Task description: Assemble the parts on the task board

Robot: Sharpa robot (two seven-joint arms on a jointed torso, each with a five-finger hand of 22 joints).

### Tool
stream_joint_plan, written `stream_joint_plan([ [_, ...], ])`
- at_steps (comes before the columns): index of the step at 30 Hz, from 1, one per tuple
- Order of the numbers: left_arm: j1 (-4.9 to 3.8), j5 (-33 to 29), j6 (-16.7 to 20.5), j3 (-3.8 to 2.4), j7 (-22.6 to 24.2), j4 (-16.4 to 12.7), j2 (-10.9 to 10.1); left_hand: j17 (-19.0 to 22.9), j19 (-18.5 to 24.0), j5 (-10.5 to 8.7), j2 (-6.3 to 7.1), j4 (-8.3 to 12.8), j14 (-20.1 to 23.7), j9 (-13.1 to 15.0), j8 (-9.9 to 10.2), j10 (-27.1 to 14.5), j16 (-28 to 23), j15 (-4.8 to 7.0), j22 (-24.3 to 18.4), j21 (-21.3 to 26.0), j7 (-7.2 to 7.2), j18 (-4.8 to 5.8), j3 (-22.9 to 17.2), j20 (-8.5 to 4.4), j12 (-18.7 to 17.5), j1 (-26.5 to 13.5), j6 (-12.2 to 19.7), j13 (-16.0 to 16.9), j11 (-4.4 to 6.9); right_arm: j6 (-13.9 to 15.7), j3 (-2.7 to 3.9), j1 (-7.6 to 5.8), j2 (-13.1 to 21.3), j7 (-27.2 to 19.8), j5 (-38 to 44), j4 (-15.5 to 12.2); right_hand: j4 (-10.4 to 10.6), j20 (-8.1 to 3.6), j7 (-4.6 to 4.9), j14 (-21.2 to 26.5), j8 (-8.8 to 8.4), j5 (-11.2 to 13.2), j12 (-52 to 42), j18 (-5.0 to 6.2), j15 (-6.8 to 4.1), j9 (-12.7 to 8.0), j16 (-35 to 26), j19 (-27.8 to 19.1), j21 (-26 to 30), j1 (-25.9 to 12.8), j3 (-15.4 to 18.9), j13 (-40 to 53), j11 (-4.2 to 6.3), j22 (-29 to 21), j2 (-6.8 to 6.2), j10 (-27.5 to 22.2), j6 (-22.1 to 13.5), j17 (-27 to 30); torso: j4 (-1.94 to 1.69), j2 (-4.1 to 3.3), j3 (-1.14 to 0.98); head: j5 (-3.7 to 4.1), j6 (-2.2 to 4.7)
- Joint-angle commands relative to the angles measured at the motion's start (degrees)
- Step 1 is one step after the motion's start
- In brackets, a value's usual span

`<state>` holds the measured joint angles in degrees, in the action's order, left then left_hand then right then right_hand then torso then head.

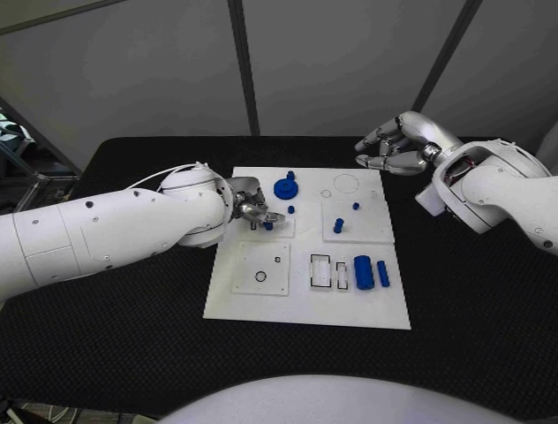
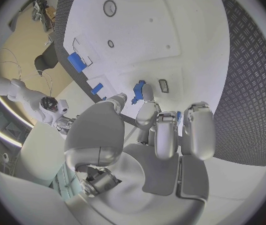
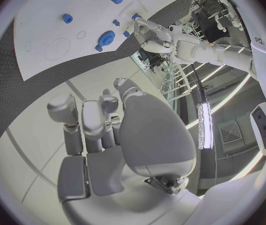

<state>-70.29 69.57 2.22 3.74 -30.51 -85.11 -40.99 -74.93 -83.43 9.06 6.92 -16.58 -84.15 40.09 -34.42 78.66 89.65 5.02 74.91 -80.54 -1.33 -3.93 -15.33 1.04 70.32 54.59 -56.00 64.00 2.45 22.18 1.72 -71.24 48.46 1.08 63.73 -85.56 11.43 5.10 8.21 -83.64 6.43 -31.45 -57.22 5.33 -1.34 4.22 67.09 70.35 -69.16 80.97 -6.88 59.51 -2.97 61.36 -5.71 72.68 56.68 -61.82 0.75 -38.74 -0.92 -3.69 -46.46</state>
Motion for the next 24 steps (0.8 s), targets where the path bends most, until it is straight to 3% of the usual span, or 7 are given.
stream_joint_plan([
  [1,-0.07,0.3,-0.2,-0.12,-0.2,-0.1,0.0,-15.1,-0.2,-0.13,-0.30,0.0,-5.8,0.1,0.2,0.1,0.4,0.41,2.3,0.0,-0.01,0.85,0.2,-0.01,0.2,-0.1,-0.4,-0.1,0.00,-0.3,0.04,-0.09,0.0,-0.1,0.2,0.0,0.0,-0.06,-0.01,-0.8,-0.33,-0.2,-0.1,1.14,-0.03,-0.1,-0.3,0.4,0.2,0.0,-0.4,0.0,0.07,-0.1,-0.68,-0.5,0.2,0.0,-0.02,0.04,-0.03,-0.05,-0.07],
  [15,-0.07,0.3,-0.7,-0.33,-0.2,-0.2,-0.4,-15.1,-0.1,-0.02,-0.60,0.2,-5.8,0.1,0.2,0.0,0.4,0.42,2.2,0.1,0.02,0.82,0.7,-0.02,0.1,0.4,-0.4,-0.2,0.03,-0.5,0.04,-0.09,-0.1,0.0,0.2,0.1,0.0,-0.06,-0.01,-0.8,-0.33,-0.2,-0.1,1.14,-0.03,-0.1,-0.3,0.4,0.2,0.0,-0.4,0.0,0.07,-0.1,-0.68,-0.5,0.2,0.0,0.03,0.06,-0.03,-0.08,-0.10],
  [24,-0.07,-1.6,-0.6,-2.20,-0.2,-0.1,-0.6,-15.1,-0.1,0.04,-0.64,0.3,-5.8,0.1,0.2,-0.4,0.4,0.43,2.2,0.2,-0.05,0.81,1.7,-0.04,-0.5,1.5,0.0,-1.1,-0.01,-0.5,0.04,-0.09,-0.2,0.0,0.2,0.1,0.0,-0.06,-0.01,-0.8,-0.33,-0.2,-0.1,1.14,-0.03,-0.1,-0.3,0.4,0.2,0.0,-0.4,0.0,0.07,-0.1,-0.68,-0.5,0.2,0.0,0.00,0.08,-0.07,-0.20,-0.01],
])
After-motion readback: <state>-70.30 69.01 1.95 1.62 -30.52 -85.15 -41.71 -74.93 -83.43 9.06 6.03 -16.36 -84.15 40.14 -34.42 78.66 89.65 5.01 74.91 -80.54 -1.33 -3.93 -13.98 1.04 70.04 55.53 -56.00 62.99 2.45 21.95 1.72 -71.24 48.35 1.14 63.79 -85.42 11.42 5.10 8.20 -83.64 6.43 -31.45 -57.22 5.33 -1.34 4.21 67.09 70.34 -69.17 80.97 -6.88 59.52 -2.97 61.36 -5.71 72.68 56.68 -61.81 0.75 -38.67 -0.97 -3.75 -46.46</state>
